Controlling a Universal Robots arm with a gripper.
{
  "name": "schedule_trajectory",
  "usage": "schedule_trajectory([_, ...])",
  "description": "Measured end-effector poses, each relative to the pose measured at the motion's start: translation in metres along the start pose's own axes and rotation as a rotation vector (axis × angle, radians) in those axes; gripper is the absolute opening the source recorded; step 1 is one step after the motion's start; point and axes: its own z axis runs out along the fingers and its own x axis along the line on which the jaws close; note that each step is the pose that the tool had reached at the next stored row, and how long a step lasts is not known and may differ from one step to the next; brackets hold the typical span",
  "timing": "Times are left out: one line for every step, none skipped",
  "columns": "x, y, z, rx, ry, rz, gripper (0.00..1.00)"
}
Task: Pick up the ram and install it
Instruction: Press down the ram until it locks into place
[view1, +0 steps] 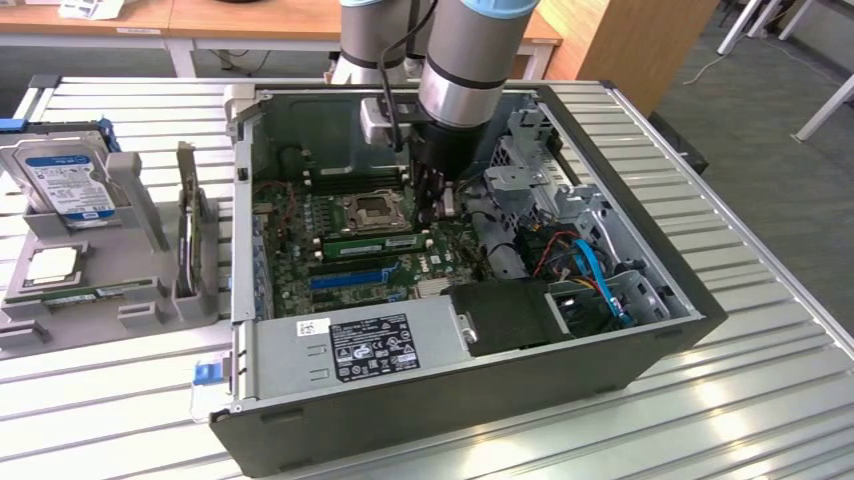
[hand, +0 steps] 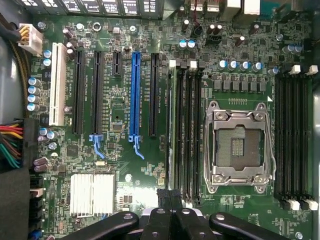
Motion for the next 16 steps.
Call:
schedule_trajectory([0.0,0.0,0.0003,0.0,0.0001,0.0,0.1])
schedule_trajectory([0.0001,0.0,0.0003,-0.0001,0.0002,0.0,0.1])
schedule_trajectory([0.0001,0.0,0.0003,-0.0001,0.0003,0.0,0.1])
schedule_trajectory([0.0,0.0,0.0004,-0.0001,0.0002,0.0,0.1])
schedule_trajectory([0.0,0.0,0.0004,0.0,0.0001,0.0,0.1])
schedule_trajectory([0.0,0.0,0.0005,0.0,0.0,0.0,0.1])
schedule_trajectory([0.0,-0.0001,0.0004,-0.0001,0.0001,0.0,0.1])
schedule_trajectory([0.0,-0.0007,0.0004,-0.0001,0.0,0.0,0.1])
schedule_trajectory([0.0,-0.0016,0.0004,-0.0001,0.0,0.0,0.1])
schedule_trajectory([0.0,-0.0026,0.0004,-0.0004,0.0,0.0,0.1])
schedule_trajectory([0.0,-0.0037,0.0003,-0.0006,-0.0001,0.0,0.1])
schedule_trajectory([0.0,-0.0047,0.0003,-0.0008,0.0,0.0,0.1])
schedule_trajectory([0.0,-0.0057,0.0003,-0.001,-0.0001,0.0,0.1])
schedule_trajectory([0.0,-0.0066,0.0002,-0.0012,0.0,0.0,0.1])
schedule_trajectory([0.0,-0.0074,0.0002,-0.0013,0.0,0.0,0.1])
schedule_trajectory([0.0,-0.0081,0.0001,-0.0014,-0.0001,0.0,0.1])
